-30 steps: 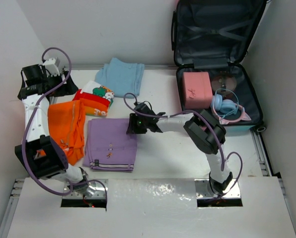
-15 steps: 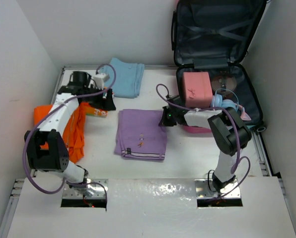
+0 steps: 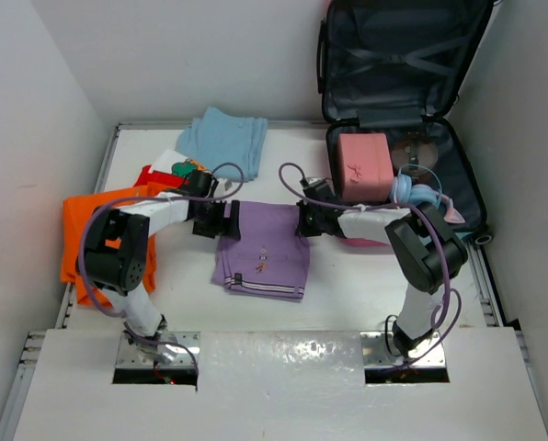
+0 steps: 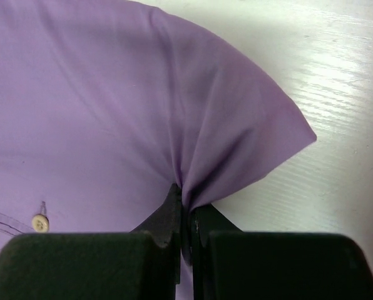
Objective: Pack the luggage
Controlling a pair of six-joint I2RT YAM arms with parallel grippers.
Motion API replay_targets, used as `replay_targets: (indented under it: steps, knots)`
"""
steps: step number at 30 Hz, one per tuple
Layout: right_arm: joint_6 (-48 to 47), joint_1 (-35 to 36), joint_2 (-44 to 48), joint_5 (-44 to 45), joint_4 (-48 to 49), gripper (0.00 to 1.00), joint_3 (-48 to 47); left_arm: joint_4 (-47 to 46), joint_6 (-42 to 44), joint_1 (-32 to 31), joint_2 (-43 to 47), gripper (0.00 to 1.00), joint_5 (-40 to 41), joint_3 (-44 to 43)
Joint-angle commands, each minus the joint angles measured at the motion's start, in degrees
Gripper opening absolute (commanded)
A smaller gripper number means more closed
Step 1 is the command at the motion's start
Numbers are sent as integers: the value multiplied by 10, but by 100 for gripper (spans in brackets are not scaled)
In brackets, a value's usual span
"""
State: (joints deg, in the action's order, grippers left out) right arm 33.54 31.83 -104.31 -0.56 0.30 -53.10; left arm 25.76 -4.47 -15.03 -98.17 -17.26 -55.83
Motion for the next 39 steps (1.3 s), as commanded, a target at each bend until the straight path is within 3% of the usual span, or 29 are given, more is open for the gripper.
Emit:
replay_targets:
  steps: [1, 4, 6, 9, 10, 11, 18, 23, 28, 34, 39]
  knots:
    - [-28, 25, 11, 5, -34, 0, -26, -53, -55, 3, -37, 83, 98, 4]
    - [-23, 29, 17, 5, -15, 0, -22, -84, -61, -6, -46, 80, 64, 22]
    - [-23, 31, 16, 5, -13, 0, -24, -93, -70, -22, -57, 66, 42, 20]
    - [-27, 31, 4, -10, -16, 0, -43, -131, -104, -34, -70, 40, -37, 35]
    - [-30, 31, 0, -15, -26, 0, -48, -140, -119, -32, -76, 10, -91, 41]
    - [-36, 31, -4, -18, -29, 0, -56, -145, -126, -31, -77, 0, -106, 41]
    - [-85, 13, 53, 15, -74, 0, -98, -53, -51, 15, 1, 0, -174, -59]
    - [-112, -5, 111, 40, -98, 0, -135, 7, -37, 11, 20, 0, -230, -126]
    - [-147, -24, 186, 82, -140, 0, -179, 33, -38, -11, 42, 0, -274, -246]
    - [-209, -92, 217, 129, -256, 0, -341, -17, -120, -86, -11, 0, -305, -411]
    - [-255, -178, 236, 173, -347, 0, -425, -136, -239, -156, -80, 0, -311, -502]
